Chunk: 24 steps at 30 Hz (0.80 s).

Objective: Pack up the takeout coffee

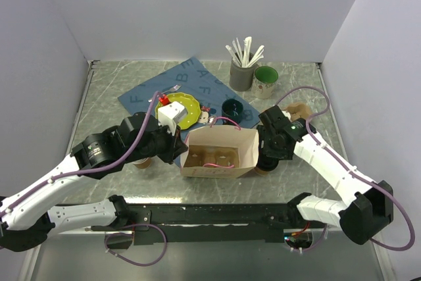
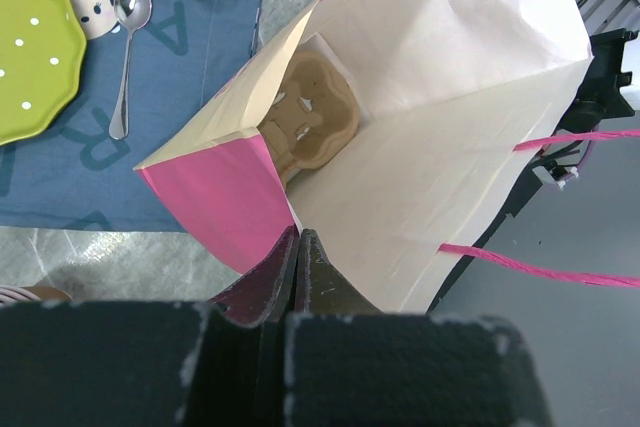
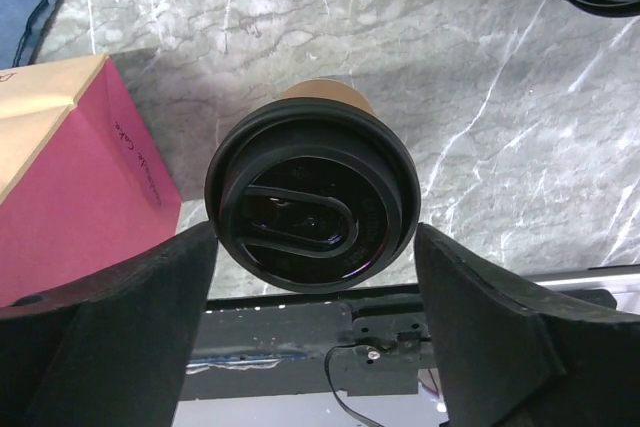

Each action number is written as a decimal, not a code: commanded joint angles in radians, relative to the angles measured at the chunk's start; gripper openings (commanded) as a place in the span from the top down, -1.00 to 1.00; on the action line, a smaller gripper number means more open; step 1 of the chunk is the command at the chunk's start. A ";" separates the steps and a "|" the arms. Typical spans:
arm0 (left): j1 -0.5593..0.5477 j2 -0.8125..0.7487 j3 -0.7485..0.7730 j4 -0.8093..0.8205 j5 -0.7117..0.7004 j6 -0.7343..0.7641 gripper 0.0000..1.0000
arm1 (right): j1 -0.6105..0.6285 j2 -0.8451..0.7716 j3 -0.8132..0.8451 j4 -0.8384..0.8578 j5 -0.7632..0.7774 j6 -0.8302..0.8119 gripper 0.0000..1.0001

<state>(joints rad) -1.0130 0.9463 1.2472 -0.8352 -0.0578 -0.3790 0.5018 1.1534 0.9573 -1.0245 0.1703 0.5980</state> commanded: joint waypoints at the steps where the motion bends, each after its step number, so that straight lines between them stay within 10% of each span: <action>1: 0.004 -0.018 0.018 0.035 0.003 0.006 0.98 | 0.015 0.002 0.024 0.003 0.038 0.028 -0.66; 24: 0.004 -0.046 0.012 0.028 -0.004 -0.018 0.98 | 0.029 0.020 -0.022 0.015 0.020 0.057 -0.70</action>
<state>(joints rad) -1.0130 0.9226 1.2472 -0.8360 -0.0589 -0.3840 0.5201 1.1709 0.9424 -1.0229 0.1745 0.6312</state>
